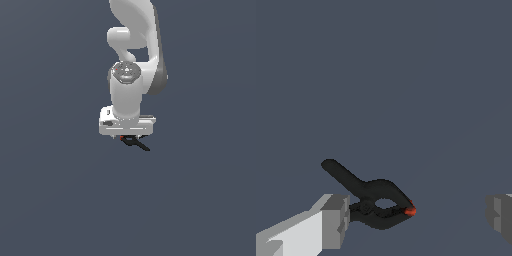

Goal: Pick up the object and move it to a goal position.

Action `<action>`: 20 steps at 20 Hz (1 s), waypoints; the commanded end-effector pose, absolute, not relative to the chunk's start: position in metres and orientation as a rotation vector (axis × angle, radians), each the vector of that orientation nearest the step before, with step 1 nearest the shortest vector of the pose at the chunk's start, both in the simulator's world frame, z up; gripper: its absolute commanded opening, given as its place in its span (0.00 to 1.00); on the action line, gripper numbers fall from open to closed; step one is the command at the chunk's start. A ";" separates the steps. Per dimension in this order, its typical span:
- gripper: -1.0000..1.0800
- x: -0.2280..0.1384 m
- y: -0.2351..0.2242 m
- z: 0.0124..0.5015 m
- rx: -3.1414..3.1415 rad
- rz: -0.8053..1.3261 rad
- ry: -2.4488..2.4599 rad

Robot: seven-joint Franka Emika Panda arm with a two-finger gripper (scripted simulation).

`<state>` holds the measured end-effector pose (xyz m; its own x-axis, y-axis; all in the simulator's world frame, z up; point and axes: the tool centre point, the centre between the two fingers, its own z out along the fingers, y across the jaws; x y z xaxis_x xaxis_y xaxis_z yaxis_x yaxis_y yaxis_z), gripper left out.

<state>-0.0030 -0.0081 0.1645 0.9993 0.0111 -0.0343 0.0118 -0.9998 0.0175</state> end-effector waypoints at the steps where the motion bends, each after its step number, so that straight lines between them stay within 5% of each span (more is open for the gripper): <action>1: 0.96 -0.003 -0.008 0.164 3.123 -0.053 0.018; 20: 0.96 0.005 -0.007 0.169 3.123 -0.016 0.055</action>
<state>0.0051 -0.0072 0.1695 0.9995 0.0294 -0.0104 0.0295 -0.9994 0.0175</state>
